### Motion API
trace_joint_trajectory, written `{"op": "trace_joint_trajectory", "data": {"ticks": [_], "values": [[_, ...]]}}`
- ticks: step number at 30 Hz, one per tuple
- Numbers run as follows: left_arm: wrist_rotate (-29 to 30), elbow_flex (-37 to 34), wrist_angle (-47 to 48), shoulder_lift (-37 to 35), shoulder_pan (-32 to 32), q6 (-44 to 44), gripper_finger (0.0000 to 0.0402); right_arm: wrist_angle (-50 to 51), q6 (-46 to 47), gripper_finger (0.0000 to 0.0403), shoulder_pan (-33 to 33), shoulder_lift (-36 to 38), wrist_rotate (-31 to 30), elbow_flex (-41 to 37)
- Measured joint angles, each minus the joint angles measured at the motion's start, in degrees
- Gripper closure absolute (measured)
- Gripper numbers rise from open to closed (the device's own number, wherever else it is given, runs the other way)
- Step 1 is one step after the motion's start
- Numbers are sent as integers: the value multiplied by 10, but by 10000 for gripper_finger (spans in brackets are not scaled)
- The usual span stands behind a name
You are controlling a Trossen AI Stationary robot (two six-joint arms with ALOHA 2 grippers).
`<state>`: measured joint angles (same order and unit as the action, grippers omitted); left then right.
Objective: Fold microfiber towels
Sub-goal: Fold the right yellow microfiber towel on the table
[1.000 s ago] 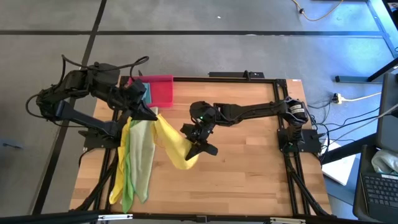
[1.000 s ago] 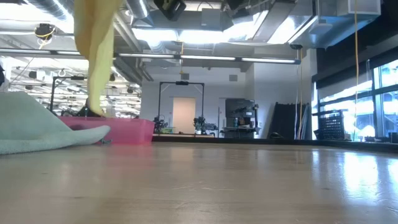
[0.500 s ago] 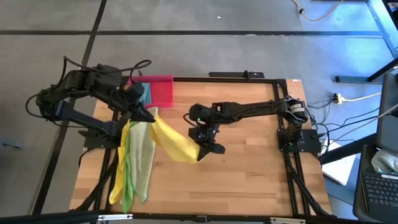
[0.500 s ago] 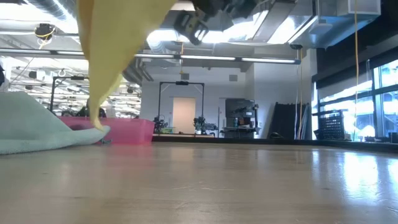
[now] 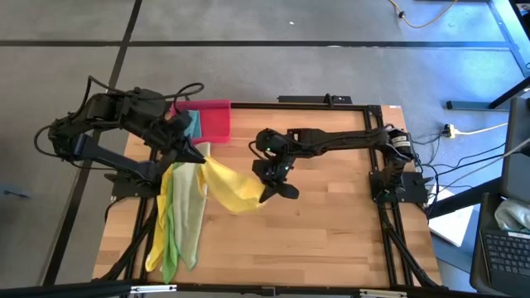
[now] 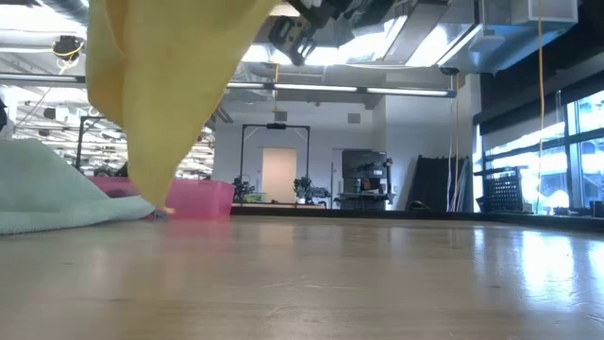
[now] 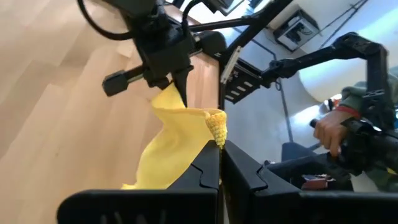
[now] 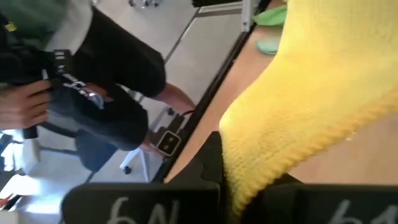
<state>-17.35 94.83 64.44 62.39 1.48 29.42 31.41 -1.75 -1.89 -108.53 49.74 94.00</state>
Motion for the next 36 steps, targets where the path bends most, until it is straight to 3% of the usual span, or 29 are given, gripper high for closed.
{"op": "trace_joint_trajectory", "data": {"ticks": [3, 6, 10, 14, 20, 23, 26, 30, 36], "values": [[27, 0, 5, 0, 0, -17, 402, 27, 1, 398, -2, 0, -24, 0], [91, 0, 10, 0, -1, -52, 401, 95, -12, 398, -8, 5, -57, 0], [166, 0, 12, 16, -9, -127, 402, 196, -52, 398, -15, 27, -136, 0], [215, 0, 29, 46, -7, -201, 402, 265, -79, 398, -21, 64, -311, 0], [345, -41, -9, 110, 3, -286, 402, 273, -73, 397, -22, 135, -563, 0], [363, -76, -46, 135, 7, -281, 402, 301, -58, 397, -10, 179, -649, 0], [359, -124, -85, 148, -6, -258, 402, 330, -30, 397, 4, 218, -641, -4], [356, -208, -151, 150, -38, -223, 402, 348, 37, 397, 28, 245, -557, -44], [325, -291, -227, 148, -97, -136, 402, 339, 92, 397, 94, 251, -431, -170]]}}
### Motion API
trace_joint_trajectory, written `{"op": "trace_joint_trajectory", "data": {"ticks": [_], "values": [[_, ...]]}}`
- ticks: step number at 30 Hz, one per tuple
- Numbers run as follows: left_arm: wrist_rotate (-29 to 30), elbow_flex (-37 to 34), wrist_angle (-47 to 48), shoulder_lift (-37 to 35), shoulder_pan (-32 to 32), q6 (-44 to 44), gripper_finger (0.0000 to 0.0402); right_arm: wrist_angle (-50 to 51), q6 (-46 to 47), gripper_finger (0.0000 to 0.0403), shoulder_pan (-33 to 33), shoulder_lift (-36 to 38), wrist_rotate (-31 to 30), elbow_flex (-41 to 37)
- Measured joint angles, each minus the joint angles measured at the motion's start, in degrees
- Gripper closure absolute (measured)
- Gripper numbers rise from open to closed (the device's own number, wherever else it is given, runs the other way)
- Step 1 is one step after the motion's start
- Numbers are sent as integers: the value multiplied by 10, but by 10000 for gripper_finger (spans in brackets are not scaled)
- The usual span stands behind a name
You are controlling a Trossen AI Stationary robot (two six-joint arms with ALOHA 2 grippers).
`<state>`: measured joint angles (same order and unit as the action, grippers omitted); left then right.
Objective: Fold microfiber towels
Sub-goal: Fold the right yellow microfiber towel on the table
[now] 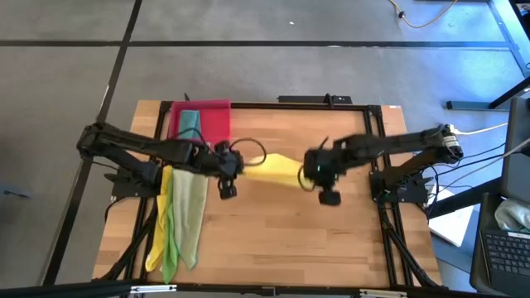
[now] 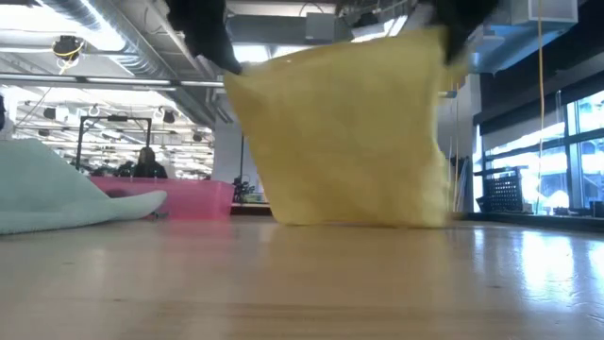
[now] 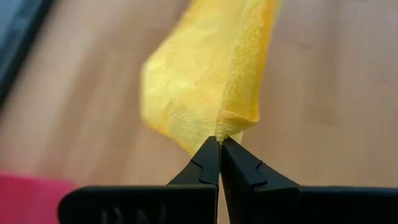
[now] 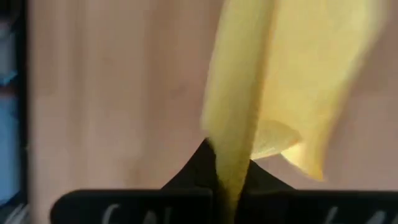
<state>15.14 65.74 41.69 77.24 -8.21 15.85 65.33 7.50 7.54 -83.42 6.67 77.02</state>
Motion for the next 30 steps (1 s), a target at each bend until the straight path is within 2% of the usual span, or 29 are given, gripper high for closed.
{"op": "trace_joint_trajectory", "data": {"ticks": [3, 6, 10, 11, 13, 20, 22, 24, 26, 30], "values": [[-23, -18, -32, 0, -34, 22, 402, -55, 41, 397, 41, 0, 75, -65], [-82, -19, -54, 0, -60, 46, 402, -131, 69, 397, 82, 0, 156, -104], [-141, -19, -69, 0, -80, 65, 402, -201, 94, 397, 115, 0, 180, -120], [-144, -19, -65, 0, -82, 64, 402, -201, 89, 397, 118, 0, 170, -115], [-130, -19, -45, 0, -80, 50, 402, -174, 87, 397, 118, 0, 109, -102], [7, -1, 49, -14, -13, 12, 402, 24, 88, 397, 89, 0, -230, 19], [25, 18, 63, -26, 6, 0, 402, 53, 87, 397, 84, 0, -291, 57], [32, 36, 69, -35, 19, -13, 402, 62, 84, 397, 80, 0, -315, 87], [33, 52, 79, -43, 22, -24, 402, 61, 86, 397, 79, 0, -314, 105], [8, 61, 95, -51, 3, -9, 402, 55, 98, 397, 84, 1, -242, 88]]}}
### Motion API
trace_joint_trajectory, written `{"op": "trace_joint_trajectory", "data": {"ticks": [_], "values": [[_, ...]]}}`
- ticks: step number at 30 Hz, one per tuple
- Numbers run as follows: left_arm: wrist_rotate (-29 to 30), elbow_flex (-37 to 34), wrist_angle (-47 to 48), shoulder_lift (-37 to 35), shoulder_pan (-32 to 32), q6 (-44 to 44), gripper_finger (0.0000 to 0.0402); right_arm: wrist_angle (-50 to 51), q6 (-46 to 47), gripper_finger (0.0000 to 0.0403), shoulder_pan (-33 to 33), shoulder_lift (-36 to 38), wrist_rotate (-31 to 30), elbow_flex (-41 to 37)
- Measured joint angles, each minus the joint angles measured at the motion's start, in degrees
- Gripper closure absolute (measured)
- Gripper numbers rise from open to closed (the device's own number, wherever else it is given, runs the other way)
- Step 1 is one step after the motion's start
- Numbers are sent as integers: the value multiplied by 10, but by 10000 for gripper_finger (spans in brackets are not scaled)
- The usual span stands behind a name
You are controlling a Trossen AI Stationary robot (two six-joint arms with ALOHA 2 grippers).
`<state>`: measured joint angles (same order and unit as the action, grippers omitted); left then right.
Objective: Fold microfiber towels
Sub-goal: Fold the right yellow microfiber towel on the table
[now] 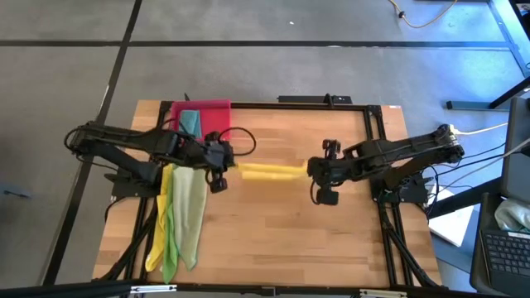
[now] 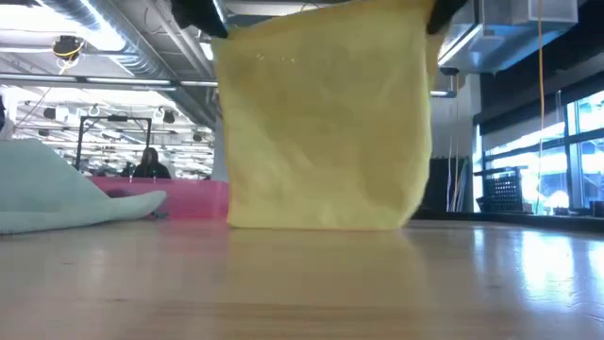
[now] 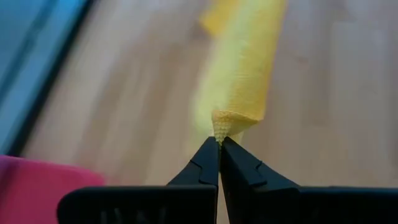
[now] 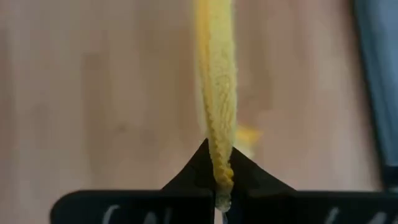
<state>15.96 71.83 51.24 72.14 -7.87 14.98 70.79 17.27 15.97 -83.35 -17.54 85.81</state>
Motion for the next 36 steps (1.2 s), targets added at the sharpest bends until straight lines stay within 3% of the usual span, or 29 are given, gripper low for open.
{"op": "trace_joint_trajectory", "data": {"ticks": [3, 12, 19, 28, 36], "values": [[-30, -30, -18, 1, -35, 23, 402, -49, 5, 397, 15, 0, 69, -58], [-96, -176, -140, 10, -130, 151, 402, -361, 45, 397, 67, -2, 235, -250], [-110, -223, -226, 10, -171, 218, 402, -414, 75, 397, 79, -2, 297, -289], [-78, -266, -233, 10, -123, 160, 402, -416, 62, 397, 57, -15, 246, -323], [-85, -336, -341, 10, -83, 148, 401, -448, 62, 397, 34, -30, 254, -391]]}}
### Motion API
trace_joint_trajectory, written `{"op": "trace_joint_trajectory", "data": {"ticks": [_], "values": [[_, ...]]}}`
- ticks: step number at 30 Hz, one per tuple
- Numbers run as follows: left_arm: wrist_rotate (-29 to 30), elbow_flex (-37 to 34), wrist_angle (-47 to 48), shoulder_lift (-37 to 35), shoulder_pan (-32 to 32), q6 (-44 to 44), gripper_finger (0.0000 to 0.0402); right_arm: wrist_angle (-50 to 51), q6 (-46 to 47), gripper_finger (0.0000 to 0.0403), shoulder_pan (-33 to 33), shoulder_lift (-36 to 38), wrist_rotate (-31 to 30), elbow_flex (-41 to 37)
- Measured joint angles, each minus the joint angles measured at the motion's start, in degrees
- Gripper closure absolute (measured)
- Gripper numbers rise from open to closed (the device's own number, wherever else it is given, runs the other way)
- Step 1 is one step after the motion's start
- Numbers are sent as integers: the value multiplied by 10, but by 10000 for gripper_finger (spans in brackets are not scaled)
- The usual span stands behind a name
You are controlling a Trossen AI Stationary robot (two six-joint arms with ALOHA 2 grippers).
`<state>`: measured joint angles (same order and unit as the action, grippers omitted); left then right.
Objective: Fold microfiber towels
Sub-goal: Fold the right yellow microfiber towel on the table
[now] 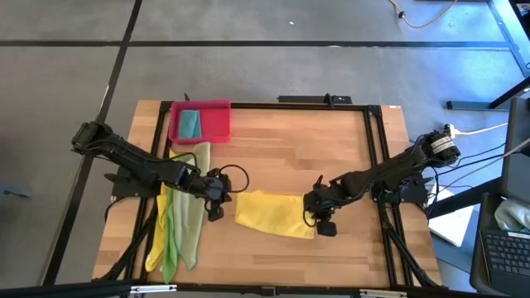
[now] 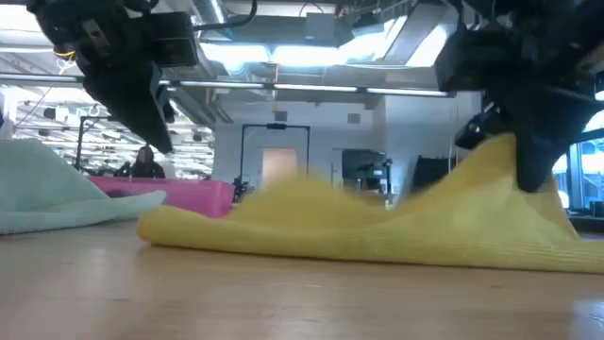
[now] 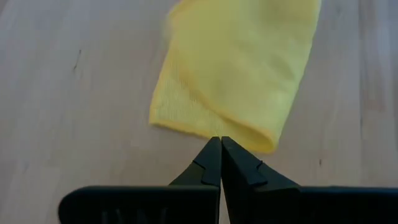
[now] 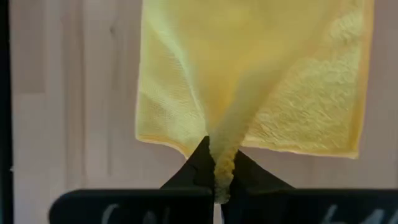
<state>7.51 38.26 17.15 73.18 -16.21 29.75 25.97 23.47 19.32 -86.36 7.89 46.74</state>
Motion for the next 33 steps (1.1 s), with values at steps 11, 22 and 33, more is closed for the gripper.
{"op": "trace_joint_trajectory", "data": {"ticks": [11, 22, 33], "values": [[-28, -39, -16, 0, 11, 32, 401, -24, -70, 393, -32, 1, -6, -28], [-92, -39, -130, 0, 12, 117, 401, 7, 83, 283, -69, 1, 31, -28], [-126, -38, -155, 7, 24, 253, 369, 23, 283, 206, -51, 83, 18, -27]]}}
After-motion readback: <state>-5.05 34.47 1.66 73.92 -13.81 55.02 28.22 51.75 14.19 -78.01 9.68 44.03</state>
